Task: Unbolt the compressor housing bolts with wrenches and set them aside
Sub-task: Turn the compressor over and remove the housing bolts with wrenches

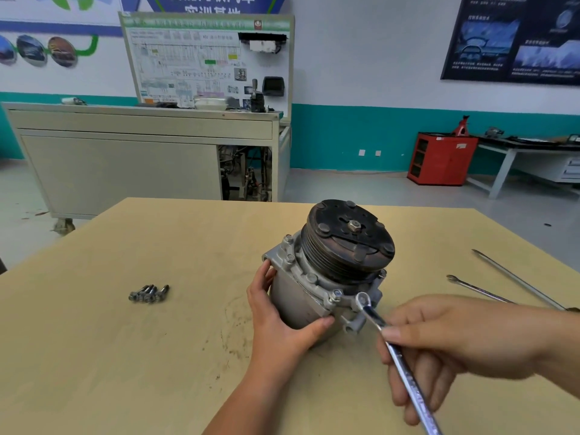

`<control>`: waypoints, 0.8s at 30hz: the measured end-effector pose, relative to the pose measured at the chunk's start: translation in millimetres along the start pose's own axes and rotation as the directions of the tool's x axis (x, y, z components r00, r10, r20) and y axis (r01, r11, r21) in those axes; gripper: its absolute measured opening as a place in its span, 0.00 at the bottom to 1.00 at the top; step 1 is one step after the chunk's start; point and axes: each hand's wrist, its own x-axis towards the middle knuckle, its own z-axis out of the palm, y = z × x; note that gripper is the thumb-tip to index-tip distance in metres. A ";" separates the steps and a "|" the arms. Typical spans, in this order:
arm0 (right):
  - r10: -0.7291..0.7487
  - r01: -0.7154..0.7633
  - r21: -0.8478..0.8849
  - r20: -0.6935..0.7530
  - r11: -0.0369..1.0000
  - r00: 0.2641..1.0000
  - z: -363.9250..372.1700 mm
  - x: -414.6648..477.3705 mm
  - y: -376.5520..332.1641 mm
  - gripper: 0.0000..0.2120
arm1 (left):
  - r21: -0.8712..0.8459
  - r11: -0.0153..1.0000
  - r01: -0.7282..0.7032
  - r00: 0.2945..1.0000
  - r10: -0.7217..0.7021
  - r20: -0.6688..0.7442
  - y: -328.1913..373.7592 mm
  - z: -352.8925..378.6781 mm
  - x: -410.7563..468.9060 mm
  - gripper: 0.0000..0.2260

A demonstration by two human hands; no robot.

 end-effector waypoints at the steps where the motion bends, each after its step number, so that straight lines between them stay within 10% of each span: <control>1: -0.029 0.030 0.070 -0.005 0.997 1.000 6.0 1.7 0.8 0.12 | 0.000 1.000 -0.003 1.000 0.003 -0.002 0.4 0.3 0.1 0.46; 12: -0.056 0.066 0.128 -0.084 0.990 0.995 20.1 15.2 -14.3 0.13 | 0.025 1.000 -0.004 1.000 0.004 -0.011 0.7 1.1 0.1 0.47; 15: -0.054 -0.006 -0.245 -0.237 0.969 0.970 -0.7 8.1 -25.1 0.13 | 0.009 1.000 0.008 1.000 -0.008 -0.003 1.9 0.9 -0.1 0.46; 19: -0.421 -0.065 -0.771 -0.414 0.634 0.807 -18.7 2.4 -23.9 0.08 | 0.010 1.000 0.028 1.000 -0.028 0.005 2.9 0.5 -1.3 0.47; 24: -0.178 0.081 -0.348 -0.255 0.934 0.950 -9.5 2.3 -6.4 0.10 | 0.017 0.999 0.030 1.000 -0.030 0.001 3.1 -0.3 -0.9 0.47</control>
